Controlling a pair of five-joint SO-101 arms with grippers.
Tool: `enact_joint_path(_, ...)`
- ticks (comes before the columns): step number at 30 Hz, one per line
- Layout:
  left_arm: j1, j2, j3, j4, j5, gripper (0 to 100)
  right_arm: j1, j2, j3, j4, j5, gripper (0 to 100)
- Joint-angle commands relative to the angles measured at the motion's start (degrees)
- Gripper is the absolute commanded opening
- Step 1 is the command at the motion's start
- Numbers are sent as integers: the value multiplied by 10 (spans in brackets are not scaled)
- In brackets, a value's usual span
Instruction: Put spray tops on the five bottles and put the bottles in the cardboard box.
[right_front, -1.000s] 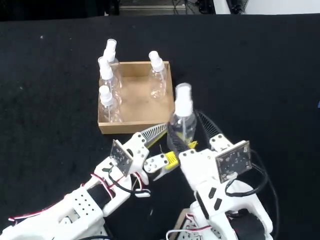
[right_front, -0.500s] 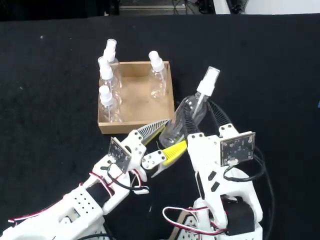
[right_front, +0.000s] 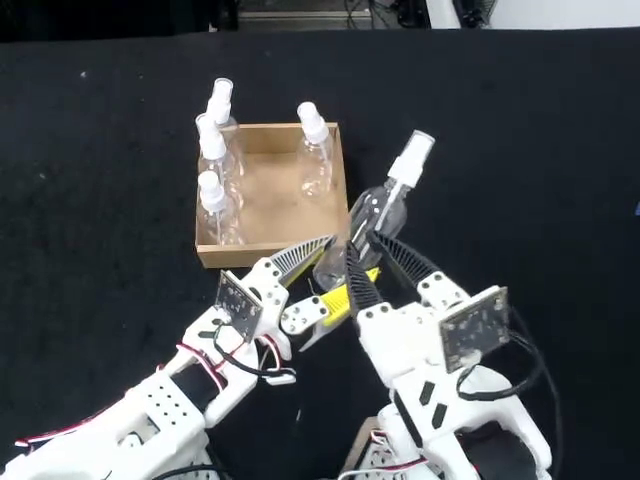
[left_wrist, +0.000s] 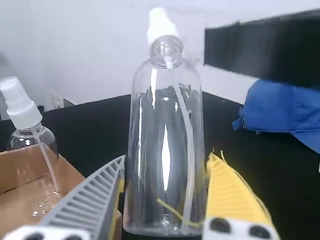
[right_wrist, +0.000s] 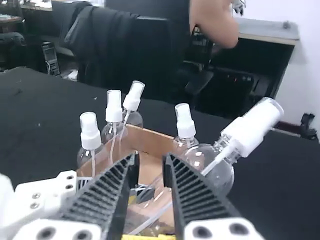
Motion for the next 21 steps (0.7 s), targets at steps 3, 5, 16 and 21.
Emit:
enact_joint_path(3,-2,-9,10,-3,1,173,41,-56,-68,2,28,104)
enact_joint_path(5,-2,-9,10,-4,1,173,68,-55,-80,3,25,178)
enact_joint_path(16,-7,-9,2,-5,1,173,77,-54,-37,-12,-118,370)
enact_joint_path(21,-7,-9,-8,-5,1,173,30,0,-17,-35,-146,371)
